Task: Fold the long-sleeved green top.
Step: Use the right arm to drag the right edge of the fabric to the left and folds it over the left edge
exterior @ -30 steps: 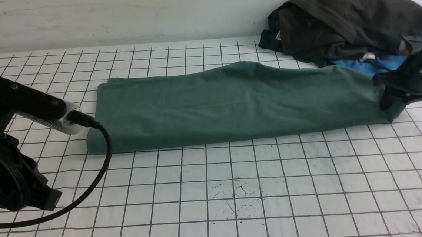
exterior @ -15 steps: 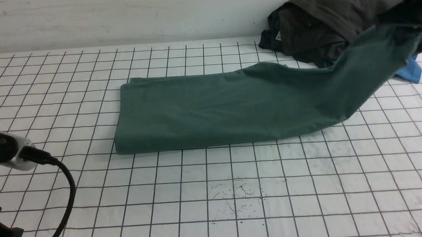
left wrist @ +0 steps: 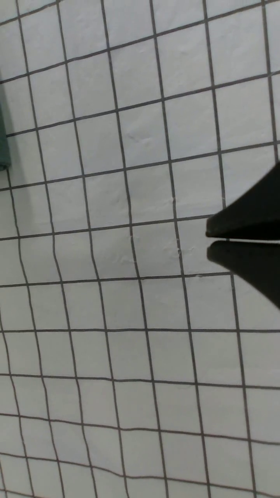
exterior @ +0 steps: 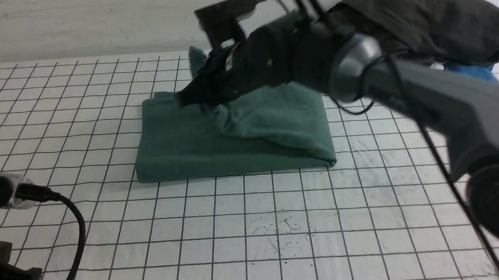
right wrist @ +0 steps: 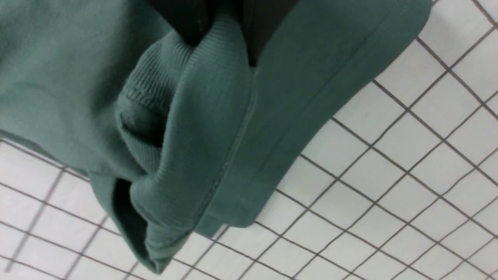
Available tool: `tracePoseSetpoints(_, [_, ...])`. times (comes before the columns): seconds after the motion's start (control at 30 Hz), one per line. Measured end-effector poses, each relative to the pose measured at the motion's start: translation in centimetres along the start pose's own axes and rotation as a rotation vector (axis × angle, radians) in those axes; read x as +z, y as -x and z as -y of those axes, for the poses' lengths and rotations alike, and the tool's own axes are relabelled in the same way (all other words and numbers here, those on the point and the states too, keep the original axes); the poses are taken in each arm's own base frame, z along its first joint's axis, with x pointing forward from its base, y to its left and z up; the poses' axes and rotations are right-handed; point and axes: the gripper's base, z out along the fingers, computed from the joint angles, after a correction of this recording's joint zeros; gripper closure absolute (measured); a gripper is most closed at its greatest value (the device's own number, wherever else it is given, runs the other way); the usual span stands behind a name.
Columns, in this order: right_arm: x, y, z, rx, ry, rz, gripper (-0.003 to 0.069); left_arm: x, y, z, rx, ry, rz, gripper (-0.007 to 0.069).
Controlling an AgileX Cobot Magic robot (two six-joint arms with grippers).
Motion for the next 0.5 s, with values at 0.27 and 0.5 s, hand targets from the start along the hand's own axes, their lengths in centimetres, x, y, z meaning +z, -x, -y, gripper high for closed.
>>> tracePoseSetpoints(0.27, [2.3, -1.3, -0.4, 0.028, 0.018, 0.063, 0.0398, 0.0, 0.0, 0.1, -0.007, -0.006, 0.001, 0.0631])
tracePoseSetpoints(0.5, [-0.6, 1.6, 0.0, -0.067, -0.012, 0.091, 0.0351, 0.0, 0.2, 0.1, -0.007, -0.009, 0.02, 0.0631])
